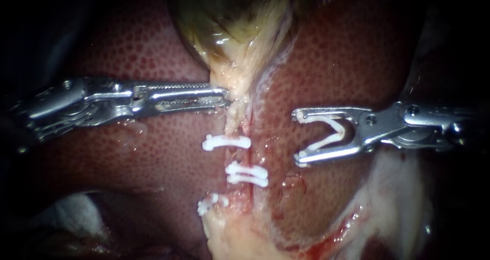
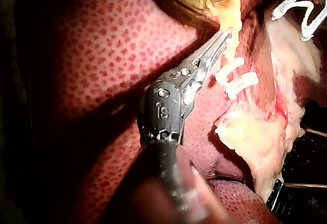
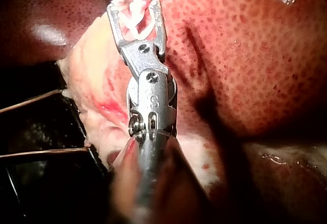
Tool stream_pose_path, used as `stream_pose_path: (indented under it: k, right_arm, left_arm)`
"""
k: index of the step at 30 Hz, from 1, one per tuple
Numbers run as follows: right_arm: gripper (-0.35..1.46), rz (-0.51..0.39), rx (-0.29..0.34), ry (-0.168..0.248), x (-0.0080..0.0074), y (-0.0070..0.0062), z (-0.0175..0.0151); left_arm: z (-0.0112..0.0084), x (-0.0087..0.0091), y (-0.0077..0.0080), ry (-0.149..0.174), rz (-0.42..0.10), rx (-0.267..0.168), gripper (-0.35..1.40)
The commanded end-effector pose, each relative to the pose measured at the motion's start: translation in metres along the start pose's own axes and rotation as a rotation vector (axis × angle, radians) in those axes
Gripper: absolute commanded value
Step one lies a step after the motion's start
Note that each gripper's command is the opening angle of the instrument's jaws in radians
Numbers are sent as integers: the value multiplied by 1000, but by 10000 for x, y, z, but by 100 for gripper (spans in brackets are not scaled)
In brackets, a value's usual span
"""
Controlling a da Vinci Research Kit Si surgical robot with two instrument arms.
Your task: Clipping third clip right tube
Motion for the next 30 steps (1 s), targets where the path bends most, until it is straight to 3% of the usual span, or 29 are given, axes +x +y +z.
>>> stream_pose_path:
  k: [1,5,9,12,20,24,30]
  right_arm:
    - [49,0,0,0,0,0,0]
    - [49,0,0,0,0,1,0]
    - [49,0,-1,0,0,1,0]
    - [49,0,-1,0,0,1,0]
    - [49,0,-1,0,0,1,0]
    - [49,0,-1,0,0,1,0]
    - [49,0,-2,0,0,1,3]
  left_arm:
    - [-1,0,0,0,0,-1,-35]
    - [-9,3,-2,-2,-1,-6,-35]
    - [-28,14,-7,-5,-6,-7,-35]
    - [-51,29,-11,-4,-14,9,-35]
    - [-110,58,-8,43,-24,35,-35]
    - [-124,67,-10,53,-20,40,-35]
    - [-127,68,-10,56,-22,43,-35]
